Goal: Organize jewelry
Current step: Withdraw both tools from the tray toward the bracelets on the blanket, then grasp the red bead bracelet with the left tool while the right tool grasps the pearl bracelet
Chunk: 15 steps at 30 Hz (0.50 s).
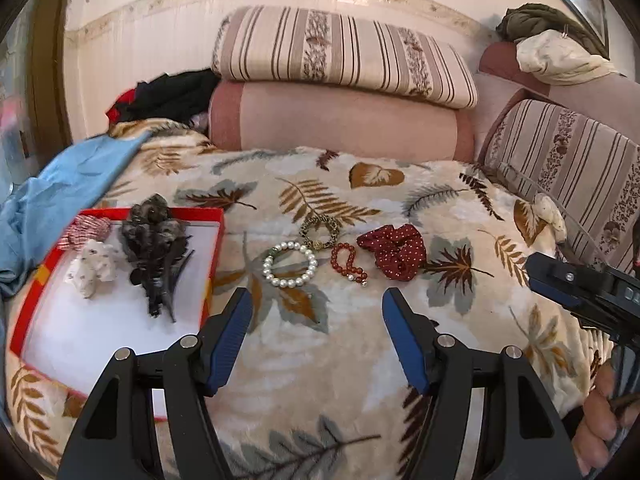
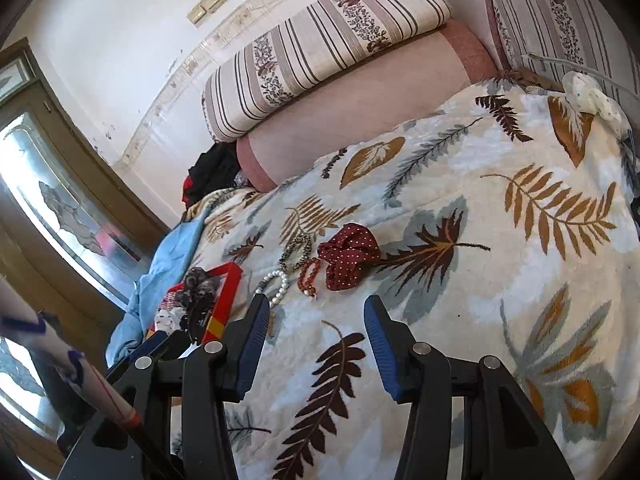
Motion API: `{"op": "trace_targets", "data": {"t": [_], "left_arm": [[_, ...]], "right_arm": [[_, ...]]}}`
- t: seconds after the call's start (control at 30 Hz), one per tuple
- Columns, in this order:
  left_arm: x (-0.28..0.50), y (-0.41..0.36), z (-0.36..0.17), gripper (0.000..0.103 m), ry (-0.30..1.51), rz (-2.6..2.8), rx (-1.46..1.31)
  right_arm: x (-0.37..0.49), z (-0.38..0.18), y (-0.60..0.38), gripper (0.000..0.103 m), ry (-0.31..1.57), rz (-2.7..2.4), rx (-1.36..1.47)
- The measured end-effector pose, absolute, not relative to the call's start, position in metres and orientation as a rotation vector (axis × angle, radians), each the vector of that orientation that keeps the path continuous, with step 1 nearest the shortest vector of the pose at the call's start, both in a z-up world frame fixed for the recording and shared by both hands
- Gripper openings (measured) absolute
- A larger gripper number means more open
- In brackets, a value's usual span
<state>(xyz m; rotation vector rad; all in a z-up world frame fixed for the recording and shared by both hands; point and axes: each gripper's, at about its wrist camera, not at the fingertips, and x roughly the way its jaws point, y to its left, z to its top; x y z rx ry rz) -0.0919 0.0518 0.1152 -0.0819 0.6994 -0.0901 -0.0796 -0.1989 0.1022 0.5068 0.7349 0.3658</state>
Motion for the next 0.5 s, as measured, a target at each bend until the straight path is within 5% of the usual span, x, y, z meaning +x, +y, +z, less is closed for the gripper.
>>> {"op": "trace_targets", "data": {"t": [0.13, 0.37, 0.5], "left_arm": [[-0.06, 0.043, 0.102, 0.062, 0.739, -0.134, -0.078], [0.002, 0.017, 0.065, 0.033, 0.845, -0.238, -0.068], [0.025, 0.0, 0.046, 0.031, 0.889, -0.26, -0.045]], "right_arm": [[-0.072, 0.102, -0.202, 0.053, 0.738, 0.342, 0.507], [-0.064, 0.092, -0.211, 0.053, 0.771, 0.336, 0.562], [-0.062, 0.089, -0.209, 0.053, 0.782, 0.357, 0.566]]}}
